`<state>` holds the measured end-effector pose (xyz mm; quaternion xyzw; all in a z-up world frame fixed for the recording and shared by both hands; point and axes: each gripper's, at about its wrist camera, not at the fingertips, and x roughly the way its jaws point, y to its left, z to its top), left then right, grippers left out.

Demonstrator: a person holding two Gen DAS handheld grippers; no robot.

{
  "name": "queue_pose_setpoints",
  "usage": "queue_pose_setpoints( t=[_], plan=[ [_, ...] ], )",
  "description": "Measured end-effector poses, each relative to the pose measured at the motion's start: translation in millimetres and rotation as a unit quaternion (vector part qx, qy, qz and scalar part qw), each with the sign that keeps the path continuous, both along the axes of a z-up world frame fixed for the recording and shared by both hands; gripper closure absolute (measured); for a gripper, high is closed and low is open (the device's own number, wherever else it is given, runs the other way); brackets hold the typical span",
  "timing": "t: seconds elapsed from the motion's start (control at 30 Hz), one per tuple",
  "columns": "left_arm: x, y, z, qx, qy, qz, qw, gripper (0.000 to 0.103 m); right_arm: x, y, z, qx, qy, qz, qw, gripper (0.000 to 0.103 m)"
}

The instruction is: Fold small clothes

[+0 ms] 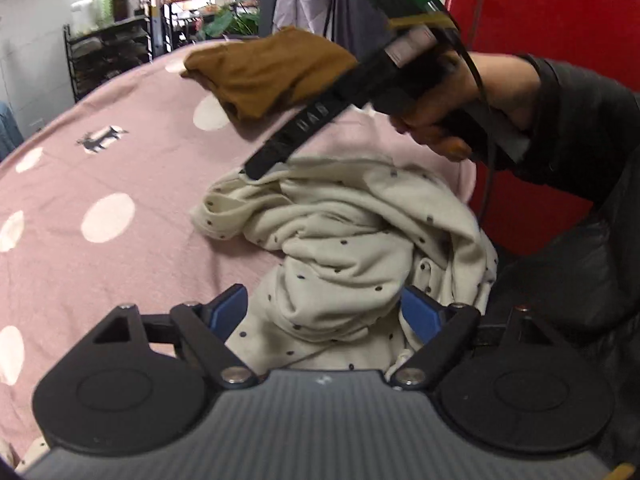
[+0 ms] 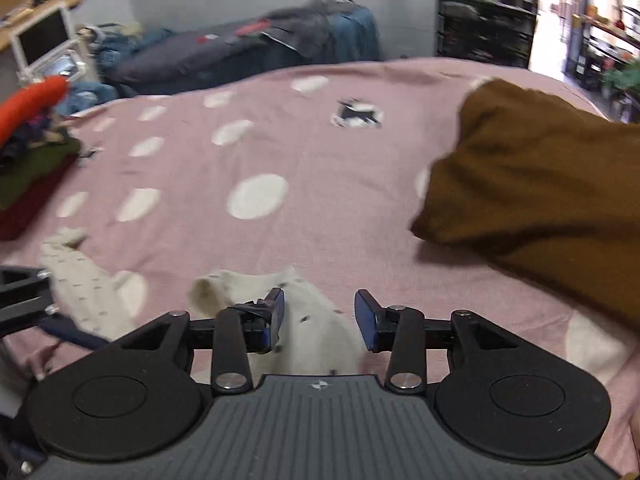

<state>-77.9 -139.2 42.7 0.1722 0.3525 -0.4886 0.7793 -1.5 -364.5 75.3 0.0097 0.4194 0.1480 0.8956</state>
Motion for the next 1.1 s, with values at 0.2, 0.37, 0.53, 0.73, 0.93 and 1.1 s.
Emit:
queue_pose_setpoints(
  t=[0.2, 0.37, 0.53, 0.73, 0.93, 1.1],
  plan=[
    [-2.1, -23.4, -12.1, 0.004, -0.004, -0.015, 0.9999, 0.039, 19.3, -3.2, -25.0, 0.079, 0.079, 0.016, 0.994, 0.037],
    [18.7, -6.7, -0.8, -0.049, -0.008, 0.065, 0.9966, 0.091, 14.1, -3.1, -3.4, 0.094, 0.011, -0.005, 0.996, 0.091],
    [50.8, 53.8, 41.5, -0.115, -0.031, 0.172, 0.978, 0.092, -3.3, -13.6, 63.2, 0.1, -0.137, -0.015, 0.985, 0.091],
    [66.3, 132.1, 102.4, -0.161, -0.128, 0.316, 0.9262, 0.092, -31.6, -20.6, 149.0, 0.118, -0.327, -0.01, 0.937, 0.092],
    [59.9, 197.6, 136.9, -0.184, -0.166, 0.409, 0.8781, 0.091, -39.6, -30.3, 174.0, 0.109, -0.401, -0.027, 0.909, 0.093],
    [41.1, 201.9, 155.9, -0.192, -0.195, 0.408, 0.8709, 0.091, -38.1, -29.0, 162.6, 0.12, -0.389, -0.01, 0.914, 0.094]
  ],
)
